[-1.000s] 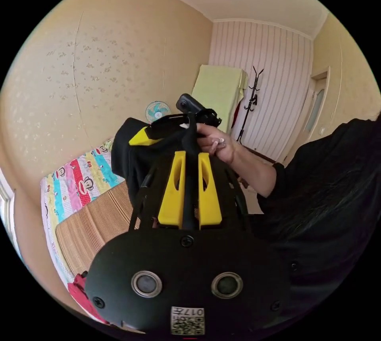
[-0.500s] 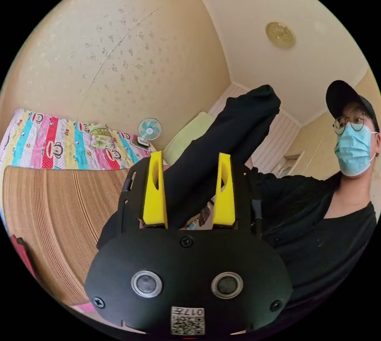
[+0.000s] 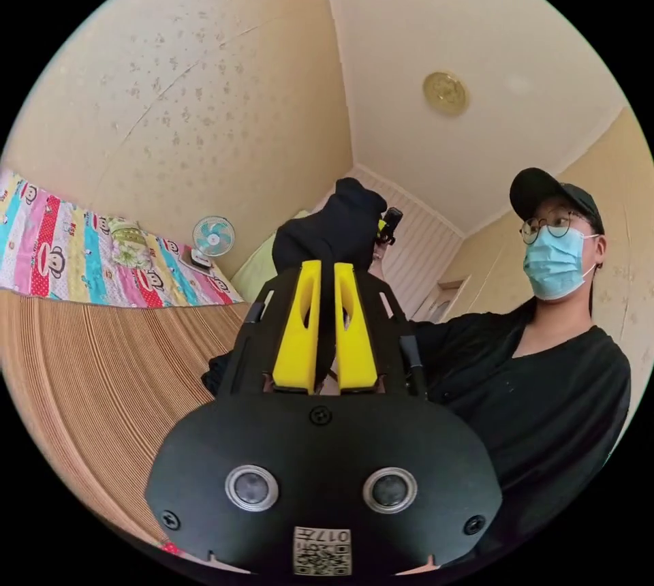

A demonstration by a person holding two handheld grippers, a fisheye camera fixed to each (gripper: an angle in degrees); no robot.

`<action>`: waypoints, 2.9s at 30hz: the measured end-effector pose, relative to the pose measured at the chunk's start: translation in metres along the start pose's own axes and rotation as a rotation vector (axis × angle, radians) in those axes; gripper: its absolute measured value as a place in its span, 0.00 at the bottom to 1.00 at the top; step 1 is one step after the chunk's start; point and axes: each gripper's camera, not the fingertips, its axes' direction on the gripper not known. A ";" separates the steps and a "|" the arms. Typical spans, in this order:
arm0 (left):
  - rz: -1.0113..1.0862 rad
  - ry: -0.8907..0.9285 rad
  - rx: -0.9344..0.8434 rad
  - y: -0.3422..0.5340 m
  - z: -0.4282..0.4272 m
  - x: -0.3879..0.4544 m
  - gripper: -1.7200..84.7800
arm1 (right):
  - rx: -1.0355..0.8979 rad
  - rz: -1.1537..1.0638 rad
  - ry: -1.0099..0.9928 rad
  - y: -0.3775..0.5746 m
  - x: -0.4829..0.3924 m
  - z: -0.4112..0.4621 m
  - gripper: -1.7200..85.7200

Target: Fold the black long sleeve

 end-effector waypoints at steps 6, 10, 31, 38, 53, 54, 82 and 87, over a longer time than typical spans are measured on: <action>0.262 -0.255 -0.034 -0.024 -0.046 0.096 0.03 | 0.141 0.050 0.067 0.076 -0.068 0.028 0.04; 0.303 -0.260 0.104 -0.057 -0.095 0.139 0.03 | 0.239 -0.057 0.074 0.052 -0.087 0.012 0.05; -0.718 -0.966 -0.588 -0.024 -0.155 -0.396 0.10 | -0.538 0.995 0.123 0.275 0.412 0.473 0.16; -0.829 -0.953 -0.760 0.134 -0.178 -0.386 0.11 | -0.940 1.116 0.472 0.508 0.302 0.540 0.16; -0.901 -0.948 -0.660 0.155 -0.294 -0.350 0.12 | -0.230 1.259 1.028 0.450 0.414 0.167 0.15; -0.907 -0.946 -0.661 0.158 -0.297 -0.350 0.12 | -0.264 1.251 0.900 0.462 0.413 0.188 0.16; -1.287 -0.989 0.247 0.237 -0.476 -0.271 0.19 | -1.224 1.102 0.371 0.675 0.204 0.258 0.06; -1.425 -1.087 0.157 0.234 -0.475 -0.332 0.08 | -1.168 1.184 0.387 0.678 0.215 0.226 0.07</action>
